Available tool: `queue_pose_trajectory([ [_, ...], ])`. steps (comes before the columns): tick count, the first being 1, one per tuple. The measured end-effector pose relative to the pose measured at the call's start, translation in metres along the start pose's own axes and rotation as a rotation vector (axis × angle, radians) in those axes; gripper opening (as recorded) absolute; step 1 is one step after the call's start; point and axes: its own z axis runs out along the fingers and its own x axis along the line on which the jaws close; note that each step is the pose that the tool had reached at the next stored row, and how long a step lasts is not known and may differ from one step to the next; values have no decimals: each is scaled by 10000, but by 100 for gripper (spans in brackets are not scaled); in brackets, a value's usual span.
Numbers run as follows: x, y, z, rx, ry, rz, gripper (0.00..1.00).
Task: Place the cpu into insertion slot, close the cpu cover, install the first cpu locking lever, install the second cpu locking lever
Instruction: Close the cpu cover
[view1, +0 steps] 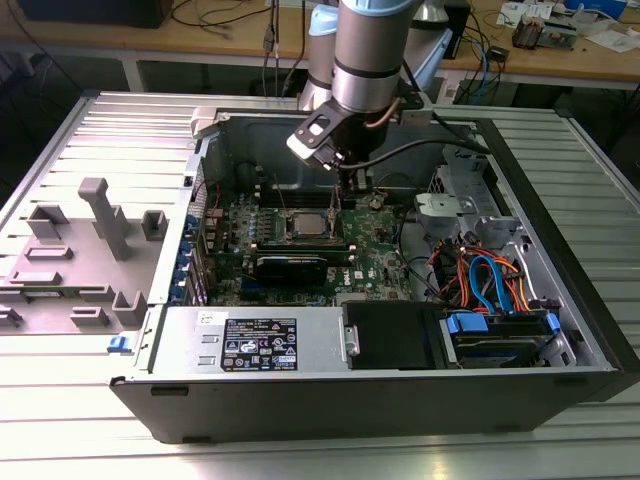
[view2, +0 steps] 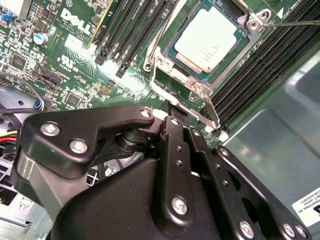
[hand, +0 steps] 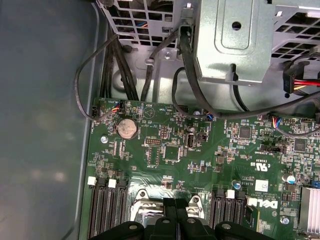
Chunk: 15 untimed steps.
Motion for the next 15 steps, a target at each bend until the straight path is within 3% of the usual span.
queue_pose_trajectory([
  [5, 8, -73, 0, 0, 4, 0, 11],
  [15, 11, -109, 1, 2, 3, -1, 11],
])
